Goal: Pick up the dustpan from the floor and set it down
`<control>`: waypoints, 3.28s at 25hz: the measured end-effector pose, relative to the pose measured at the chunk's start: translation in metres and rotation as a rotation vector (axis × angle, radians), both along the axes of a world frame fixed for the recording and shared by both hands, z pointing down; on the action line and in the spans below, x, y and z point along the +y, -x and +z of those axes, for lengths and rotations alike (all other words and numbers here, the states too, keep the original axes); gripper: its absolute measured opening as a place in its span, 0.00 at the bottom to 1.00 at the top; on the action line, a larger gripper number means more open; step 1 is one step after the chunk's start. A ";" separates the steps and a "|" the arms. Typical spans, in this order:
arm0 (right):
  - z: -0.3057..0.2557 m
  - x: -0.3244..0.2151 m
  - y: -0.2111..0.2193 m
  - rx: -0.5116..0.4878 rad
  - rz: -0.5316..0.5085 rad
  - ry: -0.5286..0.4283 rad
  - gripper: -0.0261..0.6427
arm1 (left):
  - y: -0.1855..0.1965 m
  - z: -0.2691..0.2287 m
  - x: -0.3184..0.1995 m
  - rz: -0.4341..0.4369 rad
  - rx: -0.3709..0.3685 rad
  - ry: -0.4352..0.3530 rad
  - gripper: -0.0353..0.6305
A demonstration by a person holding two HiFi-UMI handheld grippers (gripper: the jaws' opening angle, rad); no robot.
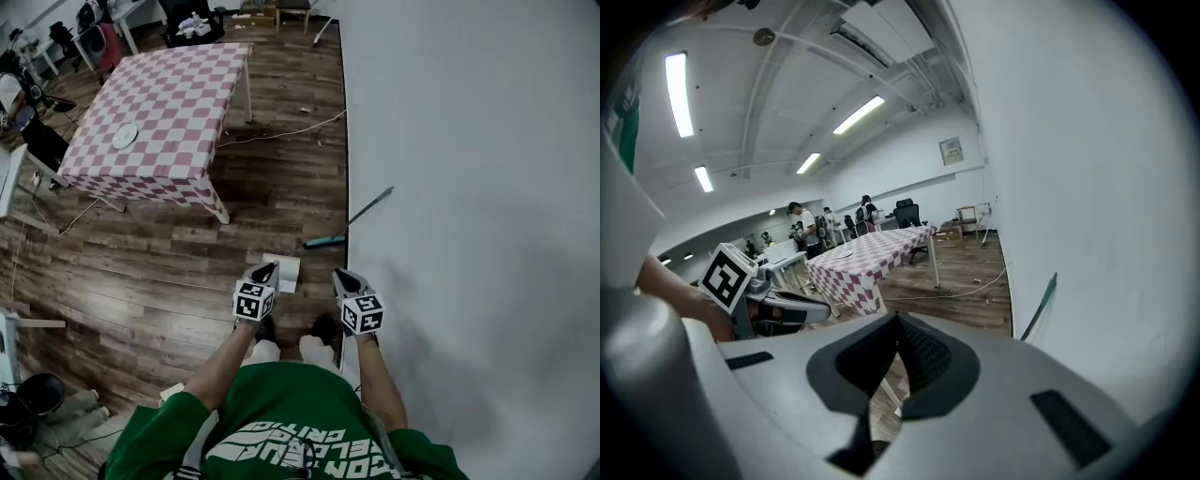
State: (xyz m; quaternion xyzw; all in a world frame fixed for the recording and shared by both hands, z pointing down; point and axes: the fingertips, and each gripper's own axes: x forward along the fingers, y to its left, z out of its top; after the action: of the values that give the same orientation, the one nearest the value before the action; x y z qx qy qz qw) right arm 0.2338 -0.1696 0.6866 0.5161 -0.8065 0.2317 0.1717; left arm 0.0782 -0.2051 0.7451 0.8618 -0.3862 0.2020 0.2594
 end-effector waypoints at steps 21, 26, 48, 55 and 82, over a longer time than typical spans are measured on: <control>0.043 -0.024 -0.004 -0.019 -0.134 0.112 0.05 | -0.007 0.128 -0.030 -0.153 -0.222 0.206 0.36; 0.050 -0.027 -0.006 -0.011 -0.143 0.124 0.05 | -0.013 0.144 -0.031 -0.144 -0.242 0.229 0.36; 0.056 -0.017 -0.013 0.003 -0.132 0.151 0.05 | 0.015 0.152 -0.024 -0.208 -0.341 0.299 0.24; 0.056 -0.015 -0.011 0.002 -0.140 0.145 0.05 | 0.011 0.139 -0.015 -0.163 -0.337 0.266 0.23; -0.006 -0.057 0.008 -0.049 -0.096 0.037 0.05 | 0.072 -0.050 -0.015 -0.147 -0.168 -0.021 0.23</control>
State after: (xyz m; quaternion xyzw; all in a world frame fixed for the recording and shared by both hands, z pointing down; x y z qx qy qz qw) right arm 0.2258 -0.2265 0.6811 0.4676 -0.8299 0.2509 0.1722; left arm 0.0058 -0.2203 0.6948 0.8140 -0.4706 0.2499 0.2312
